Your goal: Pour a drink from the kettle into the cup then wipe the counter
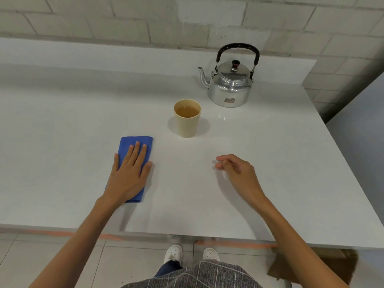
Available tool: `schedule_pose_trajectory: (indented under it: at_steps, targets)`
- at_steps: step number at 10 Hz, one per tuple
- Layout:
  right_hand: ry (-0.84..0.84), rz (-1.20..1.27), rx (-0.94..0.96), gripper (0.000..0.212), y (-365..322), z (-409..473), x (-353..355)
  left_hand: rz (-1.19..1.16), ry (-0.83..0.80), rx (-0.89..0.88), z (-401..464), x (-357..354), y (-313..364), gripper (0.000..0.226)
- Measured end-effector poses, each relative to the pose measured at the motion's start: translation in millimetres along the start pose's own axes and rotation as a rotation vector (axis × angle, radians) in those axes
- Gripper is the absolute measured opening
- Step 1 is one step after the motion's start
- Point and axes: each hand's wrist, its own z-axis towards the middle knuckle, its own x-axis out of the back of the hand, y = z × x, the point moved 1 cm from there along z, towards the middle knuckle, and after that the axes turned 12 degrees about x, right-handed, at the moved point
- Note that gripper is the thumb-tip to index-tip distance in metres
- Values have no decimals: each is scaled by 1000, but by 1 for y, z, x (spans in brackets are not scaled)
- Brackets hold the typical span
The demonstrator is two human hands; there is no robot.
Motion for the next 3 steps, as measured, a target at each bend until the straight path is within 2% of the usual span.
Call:
schedule_pose_trajectory:
  at_steps: [1, 2, 3]
  targets:
    - [-9, -61, 37, 22, 0, 7, 14, -28, -75, -18, 3, 9, 2, 69]
    - [-26, -142, 100, 20, -5, 23, 33, -61, -52, -79, 13, 28, 8, 79]
    - [-9, -173, 139, 19, -22, 37, 53, -40, 19, -143, 30, 50, 18, 77]
